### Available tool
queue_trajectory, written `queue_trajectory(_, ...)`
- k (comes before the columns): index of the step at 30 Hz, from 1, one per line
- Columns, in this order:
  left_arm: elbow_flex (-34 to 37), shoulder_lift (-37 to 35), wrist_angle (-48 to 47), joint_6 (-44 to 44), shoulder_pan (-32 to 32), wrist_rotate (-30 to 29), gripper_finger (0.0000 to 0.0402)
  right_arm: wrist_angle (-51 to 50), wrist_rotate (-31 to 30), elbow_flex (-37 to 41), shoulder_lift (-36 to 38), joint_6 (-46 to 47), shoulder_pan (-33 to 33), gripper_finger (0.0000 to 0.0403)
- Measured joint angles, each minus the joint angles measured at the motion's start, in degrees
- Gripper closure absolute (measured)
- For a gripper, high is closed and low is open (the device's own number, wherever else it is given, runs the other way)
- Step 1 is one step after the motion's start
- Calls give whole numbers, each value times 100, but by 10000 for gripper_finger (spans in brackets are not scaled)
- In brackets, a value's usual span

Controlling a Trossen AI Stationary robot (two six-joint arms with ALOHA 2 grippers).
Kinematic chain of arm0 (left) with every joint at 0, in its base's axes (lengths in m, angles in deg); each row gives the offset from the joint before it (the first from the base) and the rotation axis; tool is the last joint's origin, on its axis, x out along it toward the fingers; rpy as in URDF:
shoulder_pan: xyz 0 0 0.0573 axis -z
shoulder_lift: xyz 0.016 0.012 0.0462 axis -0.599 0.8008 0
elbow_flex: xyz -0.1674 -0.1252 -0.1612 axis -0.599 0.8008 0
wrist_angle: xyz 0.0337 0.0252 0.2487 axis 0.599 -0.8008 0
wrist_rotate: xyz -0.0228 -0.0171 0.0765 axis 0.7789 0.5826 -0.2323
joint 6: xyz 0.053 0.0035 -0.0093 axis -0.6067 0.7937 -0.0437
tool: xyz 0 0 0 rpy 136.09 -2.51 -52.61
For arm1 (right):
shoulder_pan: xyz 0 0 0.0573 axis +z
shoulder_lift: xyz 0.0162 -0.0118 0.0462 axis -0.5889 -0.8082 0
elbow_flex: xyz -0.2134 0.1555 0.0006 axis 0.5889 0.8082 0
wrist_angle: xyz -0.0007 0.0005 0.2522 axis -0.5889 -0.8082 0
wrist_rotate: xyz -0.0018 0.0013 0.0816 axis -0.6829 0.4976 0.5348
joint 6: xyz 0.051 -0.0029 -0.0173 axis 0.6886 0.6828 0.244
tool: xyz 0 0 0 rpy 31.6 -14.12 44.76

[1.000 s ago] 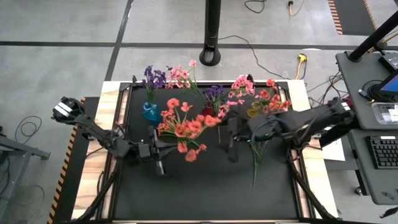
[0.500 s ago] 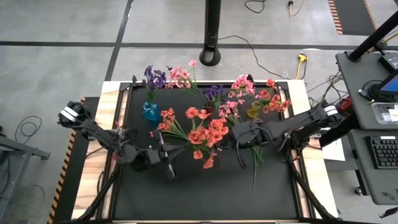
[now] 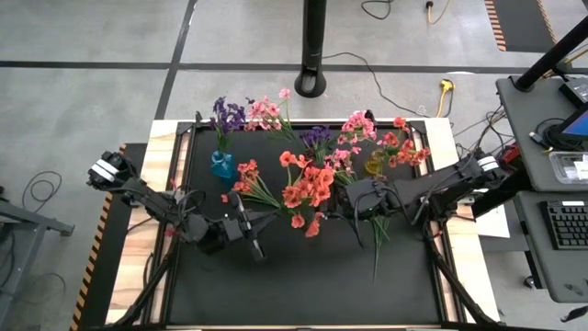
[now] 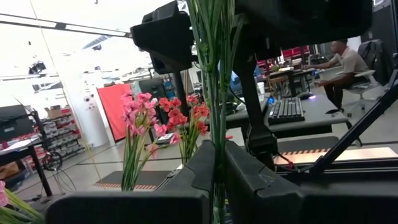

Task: Sort flowers into vase by color
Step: Put the right orange flower into the yellow vase

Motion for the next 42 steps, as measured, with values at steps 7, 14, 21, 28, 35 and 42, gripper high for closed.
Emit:
queue_trajectory(7, 0, 0, 0, 0, 0, 7, 396, -7, -96, 0, 0, -8, -23, 78)
queue_trajectory(14, -42, 0, -2, 0, 1, 11, 396, -51, -46, 0, 0, 53, -24, 78)
queue_trajectory(21, -55, 0, 0, 2, -1, 55, 396, -125, -26, 0, 0, 496, -39, 145)
queue_trajectory(28, -55, 0, 0, 7, -6, -5, 391, -133, -7, 0, 4, 490, -35, 313)
queue_trajectory(35, -55, -2, 0, 313, -3, -251, 356, -194, -7, 0, 76, 426, -35, 381)
queue_trajectory(42, -55, -20, -22, 372, 10, -848, 251, -866, -21, 0, 451, 810, -35, 383)
